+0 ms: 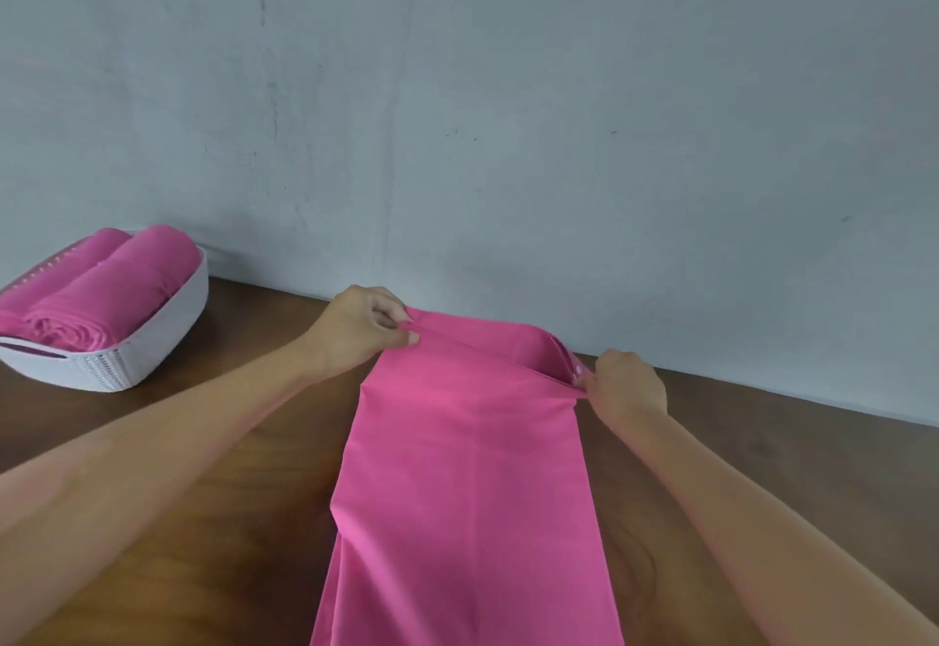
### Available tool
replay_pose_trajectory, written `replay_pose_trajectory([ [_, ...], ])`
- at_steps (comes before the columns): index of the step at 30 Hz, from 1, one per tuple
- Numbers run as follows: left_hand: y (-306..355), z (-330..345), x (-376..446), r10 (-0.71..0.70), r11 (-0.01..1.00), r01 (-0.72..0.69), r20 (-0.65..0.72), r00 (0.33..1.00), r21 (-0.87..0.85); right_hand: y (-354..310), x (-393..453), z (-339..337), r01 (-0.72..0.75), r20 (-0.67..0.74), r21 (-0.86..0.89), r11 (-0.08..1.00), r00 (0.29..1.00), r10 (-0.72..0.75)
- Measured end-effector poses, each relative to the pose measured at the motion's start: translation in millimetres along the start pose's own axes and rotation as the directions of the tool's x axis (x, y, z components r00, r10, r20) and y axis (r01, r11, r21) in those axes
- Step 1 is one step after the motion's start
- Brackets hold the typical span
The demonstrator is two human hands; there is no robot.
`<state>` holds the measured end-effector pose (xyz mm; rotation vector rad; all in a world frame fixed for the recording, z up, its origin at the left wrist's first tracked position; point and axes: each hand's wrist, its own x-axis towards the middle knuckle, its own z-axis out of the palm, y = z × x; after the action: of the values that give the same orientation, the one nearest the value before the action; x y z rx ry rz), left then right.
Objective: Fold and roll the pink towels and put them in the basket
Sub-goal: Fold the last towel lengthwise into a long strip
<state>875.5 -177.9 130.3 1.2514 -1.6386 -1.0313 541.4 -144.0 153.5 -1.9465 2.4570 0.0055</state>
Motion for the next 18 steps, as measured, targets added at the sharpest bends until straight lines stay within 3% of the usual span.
replay_pose_trajectory([
  [8,40.4,22.8,-69.9,0.011,0.999,-0.014,-0.065,0.998,-0.043,26.9,-27.9,3.6,0.033,-0.073,-0.085,0.996,0.997,-0.039],
  [13,69.0,44.6,-113.9,-0.004,0.997,-0.004,-0.112,0.994,-0.072,71.7,-41.3,-1.9,0.020,-0.142,0.155,0.988,0.990,0.003],
  [15,81.9,54.3,-129.4,0.008,0.997,-0.020,-0.170,0.985,-0.070,89.2,-46.3,-6.1,0.094,-0.220,0.219,0.971,0.975,-0.045],
  [18,99.6,65.0,-151.5,0.008,0.999,-0.021,-0.264,0.964,-0.047,117.8,-55.6,-9.5,0.331,-0.360,0.155,0.931,0.896,-0.259],
])
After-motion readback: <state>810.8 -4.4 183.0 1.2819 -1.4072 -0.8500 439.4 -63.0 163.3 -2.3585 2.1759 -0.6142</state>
